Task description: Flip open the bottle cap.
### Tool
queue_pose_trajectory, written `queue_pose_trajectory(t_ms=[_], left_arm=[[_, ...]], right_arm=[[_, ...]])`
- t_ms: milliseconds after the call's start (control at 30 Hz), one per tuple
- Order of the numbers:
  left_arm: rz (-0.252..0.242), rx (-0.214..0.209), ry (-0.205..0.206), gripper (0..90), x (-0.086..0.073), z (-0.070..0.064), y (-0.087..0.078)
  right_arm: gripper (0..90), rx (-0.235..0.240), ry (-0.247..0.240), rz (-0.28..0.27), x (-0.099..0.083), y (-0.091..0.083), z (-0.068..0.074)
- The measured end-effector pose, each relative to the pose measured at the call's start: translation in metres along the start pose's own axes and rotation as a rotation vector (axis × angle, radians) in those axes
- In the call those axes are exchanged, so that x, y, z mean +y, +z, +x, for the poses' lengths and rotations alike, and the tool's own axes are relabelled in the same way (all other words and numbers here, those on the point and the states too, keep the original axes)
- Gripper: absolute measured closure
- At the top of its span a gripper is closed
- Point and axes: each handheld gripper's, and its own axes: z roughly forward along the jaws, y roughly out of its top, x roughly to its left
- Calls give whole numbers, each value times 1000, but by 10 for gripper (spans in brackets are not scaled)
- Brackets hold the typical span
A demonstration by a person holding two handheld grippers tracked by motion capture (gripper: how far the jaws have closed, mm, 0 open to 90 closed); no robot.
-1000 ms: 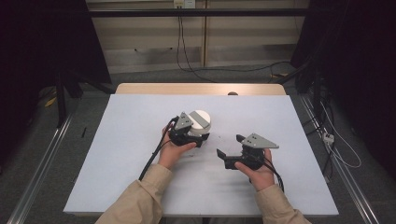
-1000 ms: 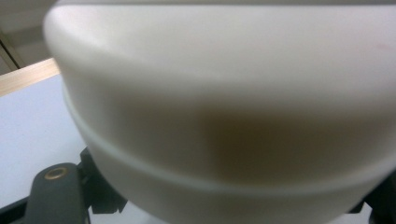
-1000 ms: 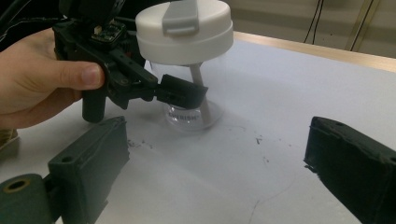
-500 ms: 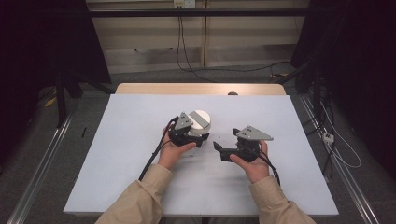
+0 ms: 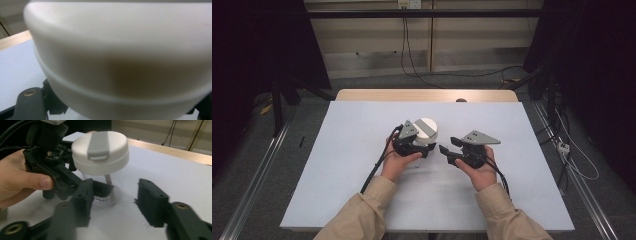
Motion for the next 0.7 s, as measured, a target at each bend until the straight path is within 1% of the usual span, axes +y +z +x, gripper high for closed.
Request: queue_pose_trajectory(t_ms=[67,167,300,367,433,533,700], left_arm=[[1,-1,-1,187,0,0,0],[1,-1,-1,187,0,0,0],[1,0,0,187,0,0,0],[1,-1,2,187,0,0,0],[0,-1,1,187,0,0,0],[1,0,1,187,0,0,0],[1,-1,1,187,0,0,0]], right_arm=[[589,6,-2,4,2,1,1],[675,32,-1,22,5,4,1],[795,50,0,36,7,7,2],[836,57,-2,43,8,8,3],[864,65,0,46,9,10,3],[888,67,-11,46,11,12,5],[900,62,-18,60,11,18,7]])
